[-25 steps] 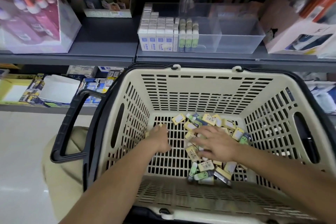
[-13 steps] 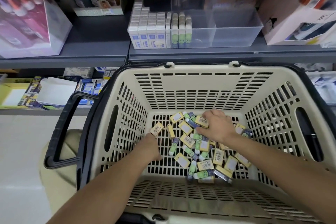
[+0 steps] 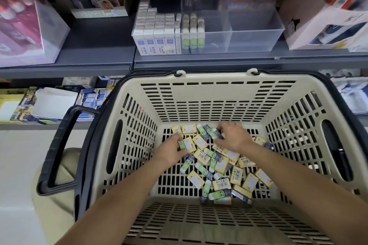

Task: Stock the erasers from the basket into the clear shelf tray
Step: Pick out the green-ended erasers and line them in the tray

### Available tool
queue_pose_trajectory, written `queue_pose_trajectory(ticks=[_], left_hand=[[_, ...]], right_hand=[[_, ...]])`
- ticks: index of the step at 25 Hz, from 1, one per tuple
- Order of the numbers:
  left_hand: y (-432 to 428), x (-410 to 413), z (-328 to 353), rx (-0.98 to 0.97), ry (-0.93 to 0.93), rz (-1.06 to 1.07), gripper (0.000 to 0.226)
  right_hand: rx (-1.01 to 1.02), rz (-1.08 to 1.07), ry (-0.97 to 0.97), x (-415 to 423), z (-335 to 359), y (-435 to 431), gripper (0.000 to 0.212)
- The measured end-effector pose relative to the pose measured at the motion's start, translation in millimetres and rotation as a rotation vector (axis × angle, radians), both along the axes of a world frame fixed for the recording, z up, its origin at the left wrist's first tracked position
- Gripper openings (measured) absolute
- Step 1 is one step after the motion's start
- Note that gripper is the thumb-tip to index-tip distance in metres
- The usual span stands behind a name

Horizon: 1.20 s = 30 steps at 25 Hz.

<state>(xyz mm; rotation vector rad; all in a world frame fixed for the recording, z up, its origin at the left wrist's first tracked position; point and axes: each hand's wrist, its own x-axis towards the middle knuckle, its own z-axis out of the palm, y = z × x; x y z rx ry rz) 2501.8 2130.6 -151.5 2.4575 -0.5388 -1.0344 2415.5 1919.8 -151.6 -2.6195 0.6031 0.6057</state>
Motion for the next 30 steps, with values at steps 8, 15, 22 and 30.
queue_pose_trajectory(ticks=[8,15,22,30], left_hand=[[-22.4,4.0,-15.2,-0.155,0.056,0.274,0.049],[-31.3,1.4,-23.1,-0.091,0.125,0.512,0.039],[-34.3,2.5,-14.7,0.047,0.269,0.522,0.018],[-50.8,10.3,29.5,-0.562,0.463,0.825,0.009]], right_hand=[[-0.094,-0.067,-0.079,25.4,-5.5,29.7,0.051],[0.003,-0.177,0.028,30.8,1.9,29.9,0.052],[0.147,-0.173,0.017,30.6,4.6,32.5,0.032],[0.509,-0.341,-0.121,29.1,27.8,28.7,0.040]])
